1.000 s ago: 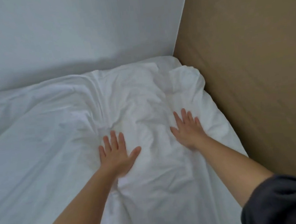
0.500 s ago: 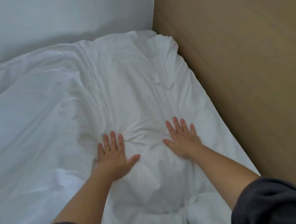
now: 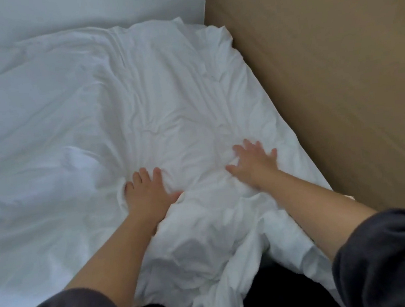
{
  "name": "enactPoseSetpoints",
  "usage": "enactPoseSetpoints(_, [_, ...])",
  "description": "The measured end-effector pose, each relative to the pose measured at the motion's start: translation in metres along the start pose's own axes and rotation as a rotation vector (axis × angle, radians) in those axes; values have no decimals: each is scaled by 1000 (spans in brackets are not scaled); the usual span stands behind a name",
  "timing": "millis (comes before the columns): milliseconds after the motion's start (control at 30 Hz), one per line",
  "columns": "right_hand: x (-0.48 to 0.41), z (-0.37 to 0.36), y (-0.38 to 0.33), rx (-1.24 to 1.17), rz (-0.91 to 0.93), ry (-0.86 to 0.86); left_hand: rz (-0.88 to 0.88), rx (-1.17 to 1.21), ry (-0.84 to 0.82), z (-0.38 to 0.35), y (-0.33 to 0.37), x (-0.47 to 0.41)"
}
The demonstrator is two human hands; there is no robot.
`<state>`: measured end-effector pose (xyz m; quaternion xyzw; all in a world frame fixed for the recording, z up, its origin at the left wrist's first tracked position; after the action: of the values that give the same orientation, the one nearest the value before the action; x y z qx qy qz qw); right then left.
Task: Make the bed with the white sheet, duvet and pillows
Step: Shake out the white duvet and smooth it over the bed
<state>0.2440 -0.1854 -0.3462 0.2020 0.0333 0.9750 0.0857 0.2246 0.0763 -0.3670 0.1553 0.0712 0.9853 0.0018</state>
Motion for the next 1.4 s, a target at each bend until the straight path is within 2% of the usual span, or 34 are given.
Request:
enactPoseSetpoints(33, [1,1,9,0,-138,41,14,-15,69,0,5,-2])
enactPoseSetpoints(100, [1,3,32,-90,-424,5,13,-60,171,-1,14,-12])
enactPoseSetpoints(167, [-2,1,51,-261,-533,2,-28,-147,190,-6,21,-26])
enactPoseSetpoints(267, [-13,9,57,-231,-351,305,-108,-78,231,-4,24,-40])
enactPoseSetpoints(367, [-31,58,49,-299,-271,583,-57,243,476,43,33,-65])
enactPoseSetpoints(467, [-66,123,48,-395,-269,733,32,358,648,108,43,-108])
enactPoseSetpoints(567, [-97,132,52,-336,-228,605,-44,242,606,106,43,-136])
enactPoseSetpoints(700, [-125,44,39,-331,-233,334,-66,95,417,26,27,-155])
enactPoseSetpoints(767, [-137,8,32,-213,-243,275,-84,56,408,6,25,-165])
enactPoseSetpoints(833, [-153,5,35,-191,-240,290,-120,41,415,5,23,-176])
enactPoseSetpoints(933, [-168,42,50,-457,-241,445,-117,130,372,31,21,-189])
enactPoseSetpoints(1000, [-184,84,53,-678,-275,599,6,377,351,63,19,-208])
enactPoseSetpoints(1067, [-213,123,47,-811,-253,608,124,489,316,87,23,-232])
enactPoseSetpoints(1200, [-270,149,21,-630,-240,138,233,341,197,102,44,-278])
enactPoseSetpoints(1267, [-285,132,18,-423,-287,41,187,219,137,91,51,-292])
enactPoseSetpoints(1333, [-296,130,18,-259,-292,145,136,179,224,94,56,-301])
enactPoseSetpoints(1400, [-303,156,12,-248,-263,364,122,228,388,119,58,-313])
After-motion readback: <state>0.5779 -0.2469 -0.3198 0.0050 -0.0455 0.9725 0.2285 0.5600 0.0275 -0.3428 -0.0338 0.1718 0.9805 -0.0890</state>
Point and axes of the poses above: each hand's wrist, its own x-axis away from the middle knuckle, its own z-axis out of the back of the hand, y = z × x, the point moved 2 cm from there along -x, towards the middle knuckle, and after that the axes turned 7 degrees about x, right-handed, at the moved point
